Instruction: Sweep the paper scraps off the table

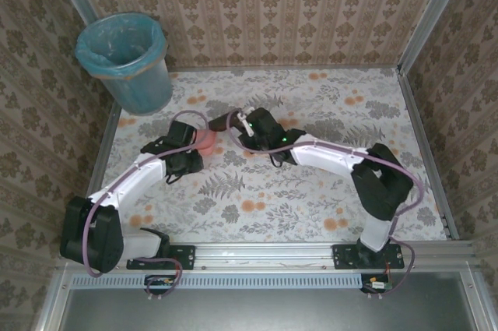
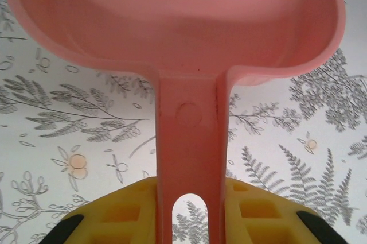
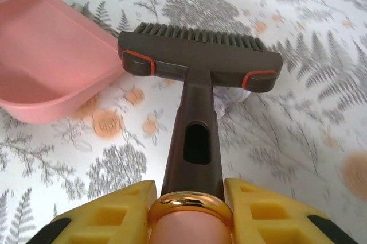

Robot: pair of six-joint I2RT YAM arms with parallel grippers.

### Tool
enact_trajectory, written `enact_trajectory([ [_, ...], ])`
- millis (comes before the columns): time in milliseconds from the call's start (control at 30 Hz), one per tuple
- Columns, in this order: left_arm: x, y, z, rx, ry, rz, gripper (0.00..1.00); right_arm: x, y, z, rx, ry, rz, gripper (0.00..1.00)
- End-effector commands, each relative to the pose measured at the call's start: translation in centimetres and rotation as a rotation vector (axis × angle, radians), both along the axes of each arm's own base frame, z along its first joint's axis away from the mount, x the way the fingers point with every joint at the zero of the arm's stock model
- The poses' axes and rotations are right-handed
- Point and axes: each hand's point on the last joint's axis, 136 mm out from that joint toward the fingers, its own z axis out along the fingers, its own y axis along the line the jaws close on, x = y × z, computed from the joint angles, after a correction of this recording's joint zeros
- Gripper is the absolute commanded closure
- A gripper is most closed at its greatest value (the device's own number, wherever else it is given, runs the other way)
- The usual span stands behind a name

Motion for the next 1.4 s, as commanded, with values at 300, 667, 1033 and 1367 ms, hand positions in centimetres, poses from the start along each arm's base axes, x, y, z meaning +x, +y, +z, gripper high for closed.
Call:
enact_trajectory([
  [300,0.2,-6.3,2.7,-0.102,-0.102,-0.212,1.0,-6.1,-13.7,1.7,0.067,0.072,-0.436,1.0],
  [667,-1.2,-9.6,5.2,-0.15,-0.176,-0.355,1.0,-8.8,-19.4,6.1,0.3,0.069,-0.634,1.0],
  [1033,-4.1,-13.5,5.6,-0.167,-0.109,-0.52,1.0,-9.8,-21.9,7.9,0.288,0.113,-0.677,1.0],
  [1367,-10.1,-14.4,3.0,0.061,0.025,-0.699,1.0,-8.3,-21.8,9.7,0.173,0.122,-0.63,1.0],
])
